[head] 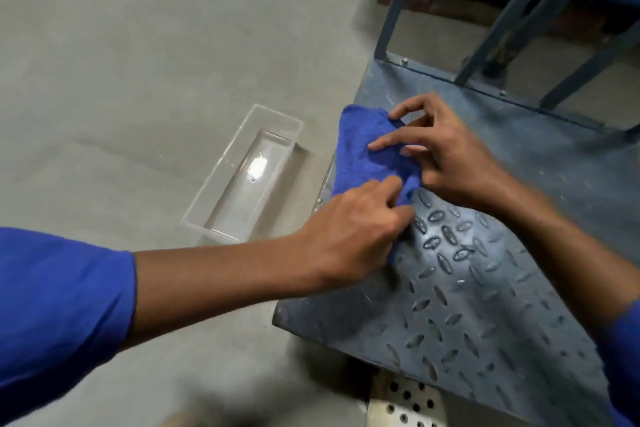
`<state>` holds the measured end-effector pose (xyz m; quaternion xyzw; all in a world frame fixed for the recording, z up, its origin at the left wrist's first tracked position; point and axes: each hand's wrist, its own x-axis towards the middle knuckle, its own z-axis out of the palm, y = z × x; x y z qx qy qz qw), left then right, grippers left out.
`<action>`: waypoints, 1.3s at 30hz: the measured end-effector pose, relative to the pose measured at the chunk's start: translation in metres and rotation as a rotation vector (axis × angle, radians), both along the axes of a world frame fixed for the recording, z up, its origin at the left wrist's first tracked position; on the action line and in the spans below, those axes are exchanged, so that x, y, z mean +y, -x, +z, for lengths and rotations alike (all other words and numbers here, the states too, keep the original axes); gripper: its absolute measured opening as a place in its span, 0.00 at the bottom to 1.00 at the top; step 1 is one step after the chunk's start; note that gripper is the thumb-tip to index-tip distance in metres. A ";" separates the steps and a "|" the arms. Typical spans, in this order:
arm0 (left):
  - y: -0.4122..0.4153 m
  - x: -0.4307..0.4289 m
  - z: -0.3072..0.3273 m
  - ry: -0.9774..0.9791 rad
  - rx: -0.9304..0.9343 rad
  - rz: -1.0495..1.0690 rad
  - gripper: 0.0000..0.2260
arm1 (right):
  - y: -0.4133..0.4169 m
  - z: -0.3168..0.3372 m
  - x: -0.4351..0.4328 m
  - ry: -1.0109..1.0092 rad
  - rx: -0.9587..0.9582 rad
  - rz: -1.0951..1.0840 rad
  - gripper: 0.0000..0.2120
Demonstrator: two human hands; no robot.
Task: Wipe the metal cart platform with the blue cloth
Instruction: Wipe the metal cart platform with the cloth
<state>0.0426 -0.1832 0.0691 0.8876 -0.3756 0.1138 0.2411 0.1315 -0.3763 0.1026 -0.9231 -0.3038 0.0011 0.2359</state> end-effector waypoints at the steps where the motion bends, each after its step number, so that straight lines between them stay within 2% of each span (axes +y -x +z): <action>1: 0.001 -0.010 -0.003 -0.020 0.009 -0.031 0.06 | 0.000 -0.005 -0.006 0.029 0.011 -0.008 0.24; 4: 0.008 -0.029 -0.011 -0.063 0.034 -0.026 0.05 | 0.008 -0.019 -0.009 0.131 0.026 -0.086 0.24; 7: 0.022 -0.026 -0.015 -0.058 -0.065 -0.021 0.08 | 0.029 -0.018 0.004 0.223 -0.031 -0.218 0.23; 9: 0.035 -0.012 -0.015 -0.065 -0.154 -0.065 0.06 | 0.044 -0.016 0.017 0.170 0.002 -0.289 0.24; 11: 0.050 0.007 -0.020 -0.125 -0.152 -0.075 0.08 | 0.055 -0.021 0.034 0.076 0.104 -0.355 0.22; 12: 0.058 0.018 -0.026 -0.166 -0.112 -0.048 0.12 | 0.060 -0.026 0.042 0.044 0.189 -0.390 0.23; 14: 0.071 0.038 -0.040 -0.260 -0.004 0.054 0.26 | 0.063 -0.041 0.057 0.042 0.358 -0.460 0.31; 16: 0.081 0.053 -0.051 -0.336 0.114 0.129 0.39 | 0.058 -0.058 0.063 0.085 0.343 -0.512 0.38; 18: 0.086 0.059 -0.055 -0.376 0.166 0.145 0.44 | 0.043 -0.069 0.060 0.122 0.234 -0.555 0.40; 22: 0.075 0.054 -0.058 -0.424 0.176 0.156 0.48 | 0.003 -0.069 0.037 0.171 0.149 -0.565 0.31; 25: 0.057 0.043 -0.060 -0.439 0.192 0.201 0.50 | -0.012 -0.053 0.022 0.114 0.297 -0.543 0.20; 27: 0.046 0.035 -0.062 -0.441 0.216 0.246 0.51 | 0.002 -0.046 0.023 0.137 0.407 -0.455 0.16; 29: 0.038 0.028 -0.062 -0.414 0.225 0.275 0.51 | 0.027 -0.050 0.024 0.166 0.358 -0.331 0.15; 30: 0.036 0.026 -0.062 -0.393 0.221 0.284 0.51 | 0.041 -0.054 0.023 0.142 0.309 -0.288 0.18; 32: 0.035 0.024 -0.065 -0.356 0.197 0.292 0.51 | 0.053 -0.064 0.019 0.079 0.201 -0.267 0.31; 34: 0.033 0.022 -0.067 -0.336 0.192 0.283 0.51 | 0.034 -0.071 0.013 0.133 0.116 -0.276 0.41; 36: 0.033 0.023 -0.067 -0.331 0.209 0.268 0.51 | -0.004 -0.072 0.009 0.218 0.090 -0.264 0.43; 39: 0.032 0.025 -0.066 -0.343 0.207 0.255 0.50 | -0.058 -0.062 0.001 0.266 0.120 -0.314 0.39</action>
